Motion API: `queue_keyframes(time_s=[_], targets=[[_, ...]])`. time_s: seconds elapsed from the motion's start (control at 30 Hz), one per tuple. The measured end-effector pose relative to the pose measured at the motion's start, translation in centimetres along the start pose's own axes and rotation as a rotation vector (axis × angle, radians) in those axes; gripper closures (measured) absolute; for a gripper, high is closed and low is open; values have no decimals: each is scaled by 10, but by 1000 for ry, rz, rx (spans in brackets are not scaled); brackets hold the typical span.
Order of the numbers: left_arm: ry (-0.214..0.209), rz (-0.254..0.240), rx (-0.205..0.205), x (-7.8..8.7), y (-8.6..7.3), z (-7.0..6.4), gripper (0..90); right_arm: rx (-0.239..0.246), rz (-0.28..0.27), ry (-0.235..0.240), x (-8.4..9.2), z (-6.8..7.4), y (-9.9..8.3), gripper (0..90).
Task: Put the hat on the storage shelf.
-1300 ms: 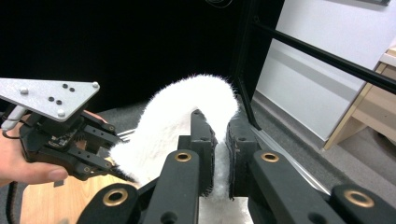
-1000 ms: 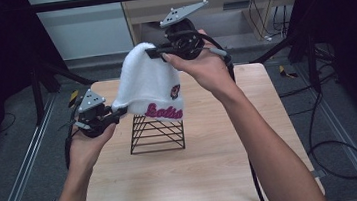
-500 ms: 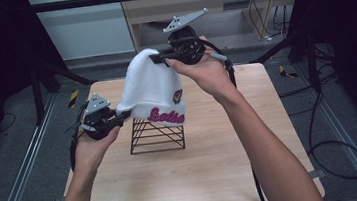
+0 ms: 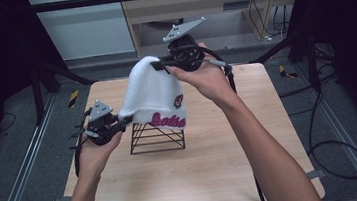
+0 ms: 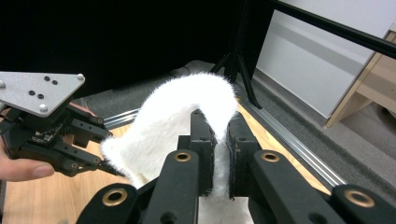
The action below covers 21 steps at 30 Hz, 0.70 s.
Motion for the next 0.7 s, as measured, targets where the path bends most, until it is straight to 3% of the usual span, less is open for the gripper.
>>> queue_keyframes(time_s=[0.7], targets=[[4, 28, 13, -16, -31, -6, 722, 7, 47, 13, -14, 5, -26, 838]])
Point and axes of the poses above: each handheld gripper's, and its own axes: x roughly backward along the jaws, y roughly out of its top, z roughly to its left, the point moved 10 cm from there along -x, roughly forward along the jaws, and after that the axes turned 13 degrees about y, right-handed, at the moved point
